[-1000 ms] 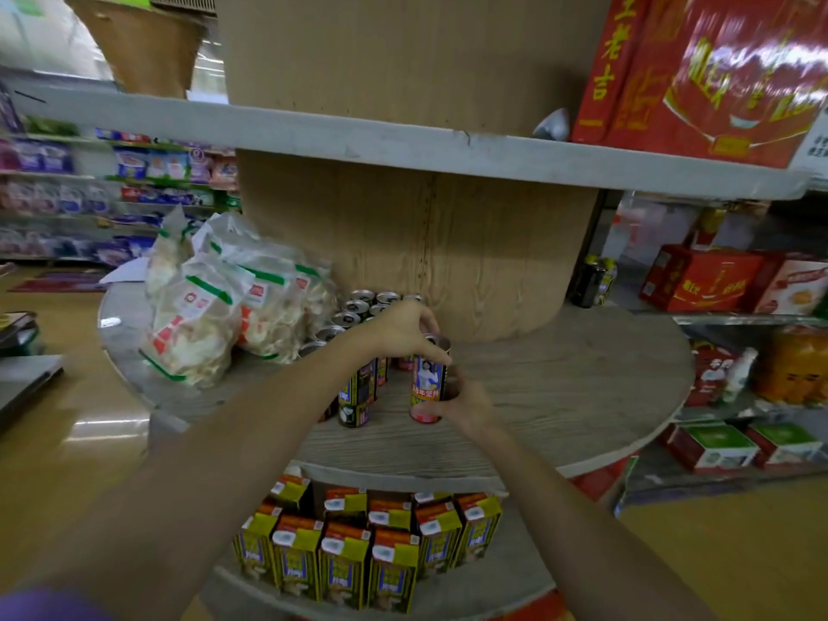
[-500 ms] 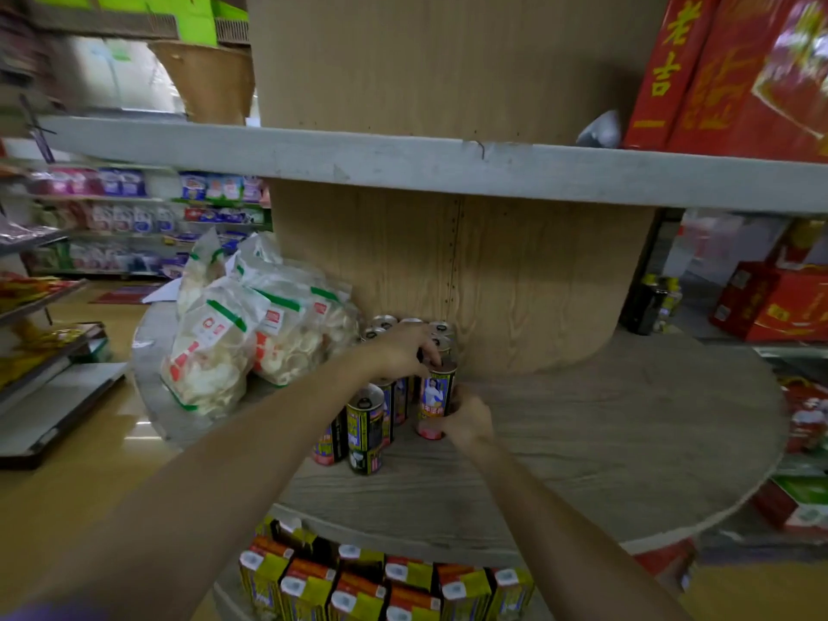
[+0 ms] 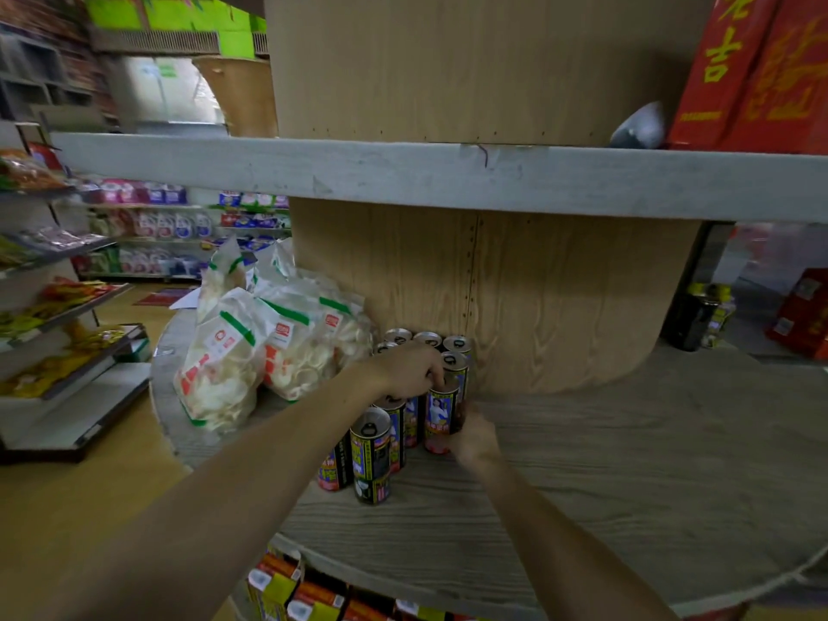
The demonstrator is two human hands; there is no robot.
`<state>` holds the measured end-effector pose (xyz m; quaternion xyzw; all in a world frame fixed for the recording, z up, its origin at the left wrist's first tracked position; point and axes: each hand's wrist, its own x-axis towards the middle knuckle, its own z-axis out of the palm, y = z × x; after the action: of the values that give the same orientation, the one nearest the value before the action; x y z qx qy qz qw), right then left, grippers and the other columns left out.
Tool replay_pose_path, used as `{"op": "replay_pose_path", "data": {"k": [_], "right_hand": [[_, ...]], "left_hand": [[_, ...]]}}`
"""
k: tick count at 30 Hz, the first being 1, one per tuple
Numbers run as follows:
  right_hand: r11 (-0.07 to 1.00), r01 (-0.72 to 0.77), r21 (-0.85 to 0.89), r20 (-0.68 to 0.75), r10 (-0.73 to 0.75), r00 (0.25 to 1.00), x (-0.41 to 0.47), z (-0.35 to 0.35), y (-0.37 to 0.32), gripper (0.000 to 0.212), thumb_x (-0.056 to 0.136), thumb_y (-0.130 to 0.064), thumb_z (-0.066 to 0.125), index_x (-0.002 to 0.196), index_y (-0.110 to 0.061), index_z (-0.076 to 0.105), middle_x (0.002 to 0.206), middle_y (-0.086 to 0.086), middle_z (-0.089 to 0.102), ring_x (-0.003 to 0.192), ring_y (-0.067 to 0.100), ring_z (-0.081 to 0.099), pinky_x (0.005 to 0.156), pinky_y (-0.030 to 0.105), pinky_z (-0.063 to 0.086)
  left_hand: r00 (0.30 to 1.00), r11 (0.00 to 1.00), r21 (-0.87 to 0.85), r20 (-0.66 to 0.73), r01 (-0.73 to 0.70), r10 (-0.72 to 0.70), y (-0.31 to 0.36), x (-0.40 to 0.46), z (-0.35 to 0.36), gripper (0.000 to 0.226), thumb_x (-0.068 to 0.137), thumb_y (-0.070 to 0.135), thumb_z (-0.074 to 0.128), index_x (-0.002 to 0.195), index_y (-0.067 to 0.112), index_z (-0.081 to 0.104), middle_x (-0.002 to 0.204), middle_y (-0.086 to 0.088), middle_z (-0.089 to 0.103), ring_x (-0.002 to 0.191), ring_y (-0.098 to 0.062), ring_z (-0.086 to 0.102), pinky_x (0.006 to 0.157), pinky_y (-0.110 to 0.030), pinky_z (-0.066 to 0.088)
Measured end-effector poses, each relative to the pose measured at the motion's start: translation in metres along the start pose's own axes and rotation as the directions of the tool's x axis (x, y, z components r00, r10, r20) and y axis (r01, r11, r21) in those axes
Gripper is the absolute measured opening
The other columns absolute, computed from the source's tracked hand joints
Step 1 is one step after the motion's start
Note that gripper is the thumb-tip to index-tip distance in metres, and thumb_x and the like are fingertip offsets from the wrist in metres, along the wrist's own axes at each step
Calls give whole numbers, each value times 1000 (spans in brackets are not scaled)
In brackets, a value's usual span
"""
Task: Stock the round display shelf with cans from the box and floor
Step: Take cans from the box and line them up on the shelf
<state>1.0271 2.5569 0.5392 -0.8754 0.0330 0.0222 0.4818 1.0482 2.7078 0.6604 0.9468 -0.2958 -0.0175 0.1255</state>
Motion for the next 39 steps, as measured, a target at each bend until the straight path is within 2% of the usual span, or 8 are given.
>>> {"op": "replay_pose_path", "data": {"k": [5, 9, 16, 23, 28, 32, 37, 39], "right_hand": [[999, -28, 18, -29, 29, 999, 1, 7, 2, 70, 69, -19, 88, 126, -10, 50, 124, 9, 63, 116, 28, 59, 82, 26, 47], [999, -47, 16, -31, 47, 998, -3, 8, 1, 64, 68, -24, 88, 122, -12, 57, 118, 8, 67, 109, 27, 62, 82, 31, 51], [999, -37, -24, -201, 31, 979, -39, -15, 15, 9, 81, -14, 69, 90, -16, 72, 99, 7, 73, 99, 23, 67, 73, 20, 42], [989, -111, 98, -380, 140, 914, -112, -58, 70, 12, 82, -7, 72, 87, -15, 66, 87, 4, 67, 85, 16, 60, 69, 22, 39], [982, -175, 73, -487, 188, 853, -179, -102, 121, 22, 76, -8, 67, 72, -28, 61, 79, 4, 67, 77, 23, 62, 78, 45, 54], [966, -241, 90, -490, 254, 834, -241, -135, 144, 26, 82, 2, 67, 75, -22, 59, 68, 2, 61, 69, 23, 57, 61, 28, 48], [927, -372, 45, -445, 351, 824, -297, -159, 198, 27, 80, -5, 72, 72, -27, 59, 67, -4, 60, 72, 24, 59, 73, 46, 54], [913, -404, 62, -404, 393, 826, -314, -166, 218, 21, 81, -3, 72, 77, -20, 61, 69, -1, 61, 72, 24, 58, 75, 46, 54]], "left_hand": [[999, 999, -20, 19, 46, -46, -3, -2, 6, 25, 89, 0, 50, 96, 2, 73, 99, -12, 70, 86, -23, 62, 76, -32, 50], [996, 998, 45, 83, 34, -38, 8, -10, 3, 23, 88, 2, 50, 65, 4, 49, 70, -18, 41, 61, -24, 36, 59, -34, 29], [1000, 975, -221, 9, -14, 16, 34, -11, 13, 19, 91, 10, 58, 106, 13, 70, 101, 3, 65, 93, -12, 60, 79, -24, 48], [991, 933, -343, 37, -109, 130, 89, -8, 77, 13, 86, 6, 65, 94, 7, 74, 94, -8, 73, 89, -20, 67, 81, -29, 51], [966, 871, -468, 119, -148, 229, 155, -14, 121, 14, 87, -2, 60, 97, -4, 70, 84, -8, 64, 78, -17, 59, 65, -22, 45], [934, 845, -520, 228, -123, 276, 208, -31, 154, 15, 88, -2, 55, 95, 3, 67, 73, -8, 64, 60, -20, 61, 56, -27, 50], [901, 863, -486, 299, -139, 314, 267, -54, 198, 15, 88, 1, 60, 100, -2, 68, 65, -3, 60, 43, 1, 55, 44, -14, 43], [895, 877, -457, 315, -149, 316, 286, -60, 221, 18, 86, 3, 62, 102, -1, 71, 75, -3, 64, 59, -4, 62, 60, -21, 49]]}}
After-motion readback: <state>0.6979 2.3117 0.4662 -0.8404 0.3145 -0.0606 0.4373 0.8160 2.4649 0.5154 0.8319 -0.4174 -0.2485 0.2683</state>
